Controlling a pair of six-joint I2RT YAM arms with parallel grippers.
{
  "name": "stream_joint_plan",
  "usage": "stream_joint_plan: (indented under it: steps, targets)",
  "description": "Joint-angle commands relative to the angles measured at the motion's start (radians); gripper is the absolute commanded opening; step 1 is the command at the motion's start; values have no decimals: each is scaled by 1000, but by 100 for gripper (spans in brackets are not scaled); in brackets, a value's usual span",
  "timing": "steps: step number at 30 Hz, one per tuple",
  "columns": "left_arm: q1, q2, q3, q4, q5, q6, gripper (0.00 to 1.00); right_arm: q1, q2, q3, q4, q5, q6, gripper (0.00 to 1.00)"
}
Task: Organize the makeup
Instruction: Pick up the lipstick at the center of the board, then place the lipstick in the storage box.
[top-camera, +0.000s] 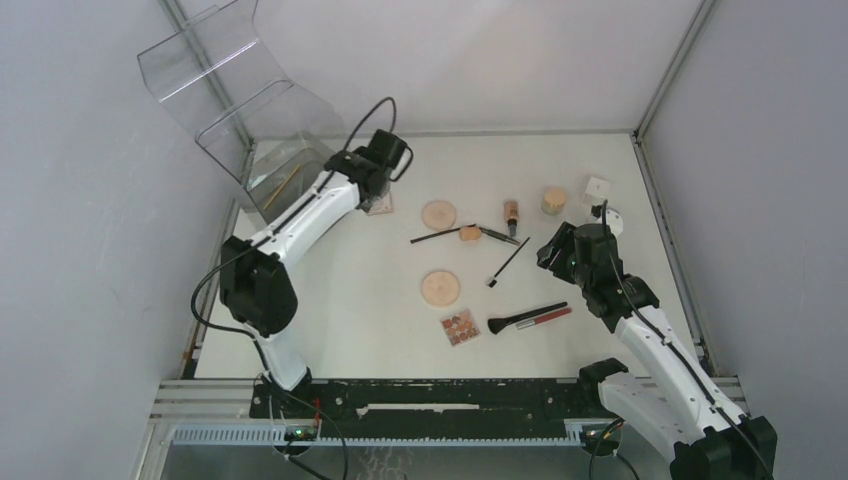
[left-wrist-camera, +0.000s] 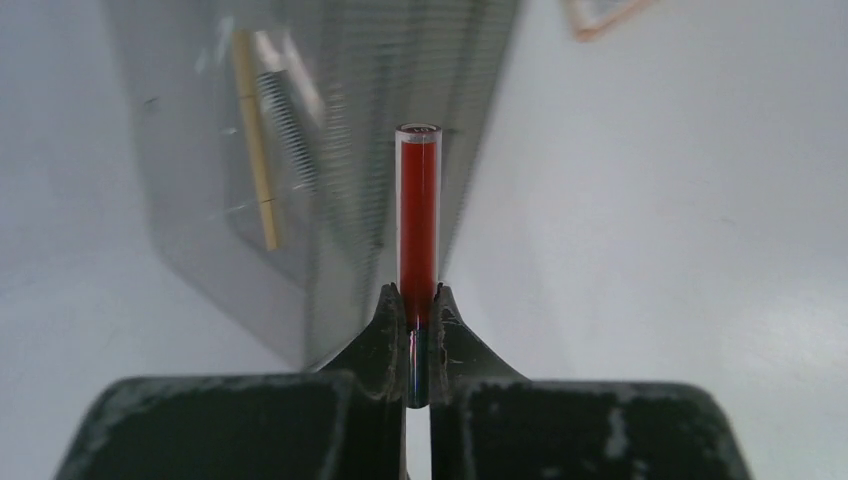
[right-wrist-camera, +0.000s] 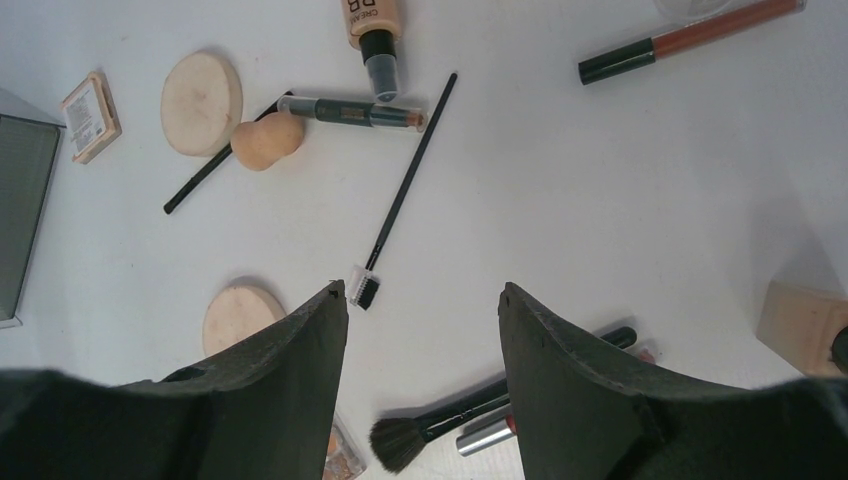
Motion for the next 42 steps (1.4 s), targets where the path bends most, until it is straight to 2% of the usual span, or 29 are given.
stream_joint_plan:
  steps: [1, 6, 11, 13, 15, 17, 19, 24, 31, 35, 38, 42]
  targets:
    - [95, -61, 76, -42, -173, 85, 0, -2, -11, -5, 40, 2, -9, 65]
    - [169, -90, 94, 4, -188, 120, 0, -4, -10, -4, 45, 0, -9, 65]
    - [253, -86, 80, 145, -254, 171, 0, -4, -8, -4, 54, -14, -9, 65]
    - [284, -65, 87, 184, -257, 189, 4, -4, -14, -4, 51, -13, -7, 65]
    - [300, -41, 88, 240, -292, 211, 38, -4, -20, -4, 50, -12, -10, 65]
    - [301, -12, 101, 253, -338, 232, 64, -4, -27, -4, 48, -8, -12, 65]
    - [300, -1, 131, 222, -330, 206, 73, -5, -37, -4, 45, -5, -10, 65]
    - [241, -62, 184, 107, -208, 24, 72, -5, -45, -4, 39, 3, -8, 65]
    - [-9, -155, 48, 128, -20, -65, 72, -4, -23, -4, 59, -8, -13, 65]
    - [-101, -90, 4, 156, 203, -122, 72, -7, -23, -4, 57, 1, -17, 65]
    - [-144, -1, 6, 172, 250, -135, 70, -9, -28, -3, 45, 6, -18, 65]
    - [-150, 113, 39, 192, 329, -116, 67, -10, -39, -5, 28, 15, -18, 65]
